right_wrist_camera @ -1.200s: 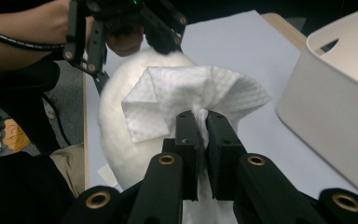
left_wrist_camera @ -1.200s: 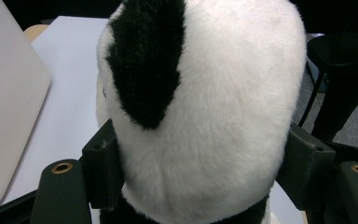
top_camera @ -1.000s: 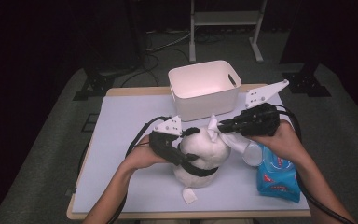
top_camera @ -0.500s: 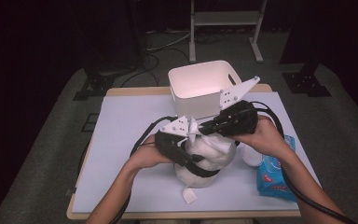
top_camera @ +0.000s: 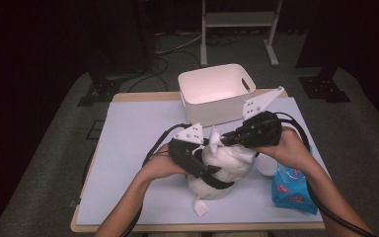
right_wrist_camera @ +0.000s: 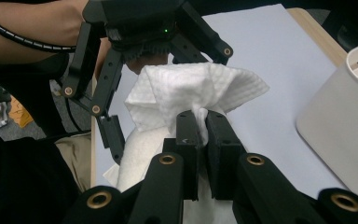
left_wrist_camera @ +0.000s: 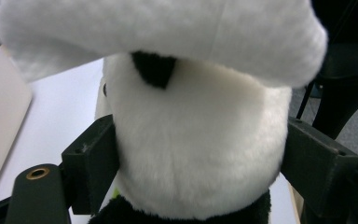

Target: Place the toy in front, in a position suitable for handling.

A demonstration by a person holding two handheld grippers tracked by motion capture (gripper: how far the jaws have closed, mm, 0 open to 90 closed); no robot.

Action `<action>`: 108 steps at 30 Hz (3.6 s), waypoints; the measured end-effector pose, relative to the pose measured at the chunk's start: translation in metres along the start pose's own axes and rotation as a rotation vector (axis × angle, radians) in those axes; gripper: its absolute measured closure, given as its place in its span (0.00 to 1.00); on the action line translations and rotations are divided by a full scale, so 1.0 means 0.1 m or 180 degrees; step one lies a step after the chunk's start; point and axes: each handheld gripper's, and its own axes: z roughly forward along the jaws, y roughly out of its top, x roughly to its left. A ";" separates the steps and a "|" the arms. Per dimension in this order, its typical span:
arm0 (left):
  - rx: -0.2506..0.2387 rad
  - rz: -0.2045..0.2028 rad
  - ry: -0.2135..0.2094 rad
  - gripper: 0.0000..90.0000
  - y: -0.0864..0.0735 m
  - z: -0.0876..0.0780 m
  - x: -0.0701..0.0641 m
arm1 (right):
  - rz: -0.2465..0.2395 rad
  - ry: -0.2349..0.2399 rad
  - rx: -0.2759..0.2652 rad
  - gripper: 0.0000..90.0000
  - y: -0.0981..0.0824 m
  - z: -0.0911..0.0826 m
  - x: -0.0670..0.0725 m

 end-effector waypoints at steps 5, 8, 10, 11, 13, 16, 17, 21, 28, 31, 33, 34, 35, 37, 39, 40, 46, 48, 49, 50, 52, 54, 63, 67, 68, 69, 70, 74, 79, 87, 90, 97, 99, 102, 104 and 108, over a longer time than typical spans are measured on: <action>-0.0008 -0.0044 -0.0025 0.18 -0.02 0.01 0.01 | 0.0071 -0.0046 0.0013 0.93 -0.09 -0.08 -0.01; 0.0037 -0.0094 -0.0049 0.16 -0.06 0.05 0.02 | 0.0080 -0.0046 0.0008 0.93 -0.13 -0.11 -0.02; 0.0053 -0.0108 -0.0079 0.16 -0.09 0.09 0.02 | 0.0084 -0.0025 0.0011 0.93 -0.15 -0.13 -0.02; 0.0061 -0.0131 -0.0079 0.16 -0.10 0.11 0.02 | 0.0111 -0.0025 0.0014 0.93 -0.17 -0.13 -0.02; 0.0098 -0.0162 -0.0100 0.13 -0.14 0.15 0.03 | 0.0100 -0.0019 0.0022 0.93 -0.18 -0.14 -0.02; 0.0074 -0.0208 -0.0125 0.11 -0.19 0.21 0.03 | 0.0116 -0.0013 0.0020 0.93 -0.20 -0.15 -0.03; 0.0061 -0.0213 -0.0141 0.11 -0.20 0.21 0.04 | 0.0123 -0.0009 0.0028 0.93 -0.20 -0.15 -0.02; 0.0024 -0.0205 -0.0131 0.10 -0.22 0.23 0.03 | 0.0120 -0.0001 0.0036 0.93 -0.21 -0.15 -0.03; -0.0118 -0.0125 -0.0120 0.32 -0.21 0.22 0.00 | 0.0120 -0.0020 -0.0031 0.93 -0.21 -0.16 -0.01; -0.0115 -0.0081 -0.0100 0.36 -0.17 0.16 -0.01 | 0.0090 -0.0033 -0.0104 0.93 -0.18 -0.18 0.01; -0.0050 -0.0030 -0.0078 0.37 -0.13 0.11 -0.03 | 0.0049 -0.0035 -0.0153 0.93 -0.14 -0.18 0.05; -0.0018 -0.0007 -0.0086 0.37 -0.11 0.08 -0.03 | 0.0029 -0.0040 -0.0168 0.93 -0.13 -0.18 0.06; -0.0002 0.0003 -0.0093 0.37 -0.11 0.04 -0.03 | 0.0001 -0.0038 -0.0181 0.93 -0.12 -0.18 0.07; -0.0019 -0.0001 -0.0089 0.37 -0.10 -0.02 -0.03 | -0.0044 -0.0064 -0.0225 0.93 -0.10 -0.17 0.10; -0.0027 -0.0008 -0.0063 0.37 -0.12 -0.08 -0.04 | -0.0048 -0.0079 -0.0262 0.93 -0.09 -0.17 0.11; -0.0014 -0.0010 -0.0052 0.37 -0.12 -0.10 -0.04 | -0.0039 -0.0061 -0.0273 0.93 -0.10 -0.17 0.11; 0.0085 -0.0044 -0.0070 0.37 -0.19 -0.09 -0.05 | 0.0001 0.0018 -0.0177 0.93 -0.15 -0.09 0.08; 0.0102 -0.0059 -0.0075 0.36 -0.18 -0.05 -0.05 | 0.0009 -0.0002 -0.0138 0.93 -0.16 -0.08 0.07; 0.0119 -0.0048 -0.0070 0.35 -0.17 -0.05 -0.05 | 0.0002 -0.0015 -0.0131 0.93 -0.16 -0.08 0.07; 0.0133 -0.0042 -0.0074 0.35 -0.16 -0.04 -0.05 | 0.0005 -0.0029 -0.0131 0.93 -0.15 -0.09 0.07; 0.0155 -0.0021 -0.0076 0.35 -0.13 0.00 -0.05 | -0.0021 -0.0046 -0.0119 0.93 -0.13 -0.09 0.08; 0.0163 -0.0006 -0.0082 0.34 -0.11 0.03 -0.05 | -0.0045 -0.0023 -0.0112 0.93 -0.10 -0.07 0.10; 0.0257 -0.0037 -0.0114 0.30 -0.12 0.20 -0.03 | 0.0038 0.0006 0.0107 0.93 -0.26 0.15 0.06; 0.0235 -0.0022 -0.0078 0.30 -0.10 0.21 -0.05 | 0.0096 -0.0018 0.0146 0.93 -0.32 0.12 0.05; 0.0233 -0.0005 -0.0067 0.30 -0.10 0.20 -0.04 | 0.0099 -0.0029 0.0148 0.93 -0.34 0.10 0.04; 0.0225 -0.0010 -0.0065 0.29 -0.09 0.19 -0.05 | 0.0123 -0.0036 0.0144 0.93 -0.35 0.10 0.03; 0.0229 0.0001 -0.0056 0.29 -0.09 0.19 -0.04 | 0.0134 -0.0037 0.0145 0.93 -0.38 0.09 0.02; 0.0265 0.0001 0.0001 0.23 -0.07 0.18 -0.07 | 0.0205 -0.0023 0.0098 0.93 -0.46 0.08 0.00; 0.0282 0.0007 0.0066 0.19 -0.07 0.15 -0.09 | 0.0249 0.0007 0.0064 0.93 -0.53 0.07 -0.02; 0.0353 -0.0091 0.0126 0.14 -0.15 0.08 -0.06 | 0.0468 0.0031 0.0015 0.93 -0.70 0.06 -0.08; 0.0350 -0.0136 0.0116 0.12 -0.19 0.06 -0.06 | 0.0497 0.0054 0.0016 0.93 -0.75 0.07 -0.10; 0.0422 -0.0172 0.0038 0.12 -0.25 0.04 -0.05 | 0.0588 0.0034 0.0078 0.93 -0.86 0.03 -0.15; 0.0413 -0.0176 0.0029 0.11 -0.26 0.04 -0.05 | 0.0599 0.0043 0.0090 0.93 -0.89 0.03 -0.15; 0.0413 -0.0154 0.0016 0.11 -0.26 0.04 -0.06 | 0.0629 0.0060 0.0121 0.93 -0.92 0.03 -0.16; 0.0399 -0.0116 0.0029 0.11 -0.26 0.05 -0.07 | 0.0640 0.0079 0.0135 0.93 -0.94 0.02 -0.16; 0.0410 -0.0088 0.0027 0.15 -0.25 0.09 -0.09 | 0.0614 0.0066 0.0200 0.93 -0.96 -0.01 -0.15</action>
